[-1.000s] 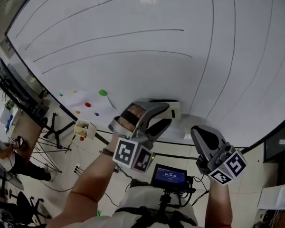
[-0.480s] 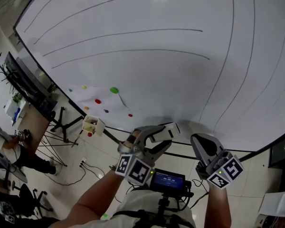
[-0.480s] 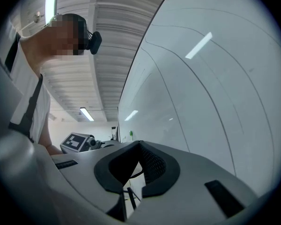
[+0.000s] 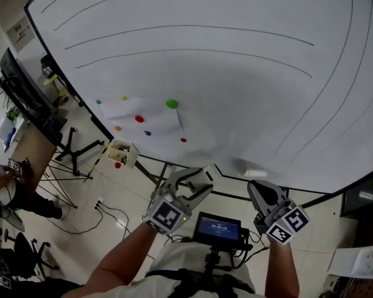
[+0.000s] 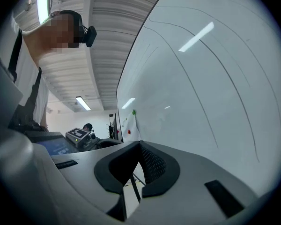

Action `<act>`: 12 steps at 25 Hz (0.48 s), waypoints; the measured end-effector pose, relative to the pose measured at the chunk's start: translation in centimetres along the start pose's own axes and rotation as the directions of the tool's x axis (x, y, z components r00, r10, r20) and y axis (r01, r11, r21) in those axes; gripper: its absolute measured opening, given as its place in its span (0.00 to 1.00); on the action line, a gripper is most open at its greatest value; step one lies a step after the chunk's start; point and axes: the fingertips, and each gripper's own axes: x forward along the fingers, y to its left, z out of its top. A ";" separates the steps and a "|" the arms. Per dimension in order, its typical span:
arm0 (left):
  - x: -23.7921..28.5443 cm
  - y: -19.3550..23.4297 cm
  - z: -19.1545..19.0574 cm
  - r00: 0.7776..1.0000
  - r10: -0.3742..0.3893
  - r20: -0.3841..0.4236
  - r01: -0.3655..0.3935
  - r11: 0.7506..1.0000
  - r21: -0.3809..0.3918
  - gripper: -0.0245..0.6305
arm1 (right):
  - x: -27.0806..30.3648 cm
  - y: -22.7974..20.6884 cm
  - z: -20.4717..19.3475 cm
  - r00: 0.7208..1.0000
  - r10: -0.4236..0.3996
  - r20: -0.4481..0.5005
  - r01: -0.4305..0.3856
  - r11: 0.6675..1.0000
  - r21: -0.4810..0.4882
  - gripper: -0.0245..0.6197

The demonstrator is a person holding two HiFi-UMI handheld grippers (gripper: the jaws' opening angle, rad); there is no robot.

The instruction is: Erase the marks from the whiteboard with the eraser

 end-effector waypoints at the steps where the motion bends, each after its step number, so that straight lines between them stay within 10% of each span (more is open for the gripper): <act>1: -0.7 0.7 -0.5 1.000 0.015 0.019 -0.014 0.999 -0.034 0.43 | 0.4 0.3 -0.7 1.000 0.001 -0.015 -0.001 1.000 0.005 0.06; 12: -10.3 4.3 -7.1 0.985 0.166 0.050 -0.145 0.949 -0.278 0.43 | 4.2 6.3 -7.9 0.991 0.064 -0.117 -0.051 0.993 0.110 0.06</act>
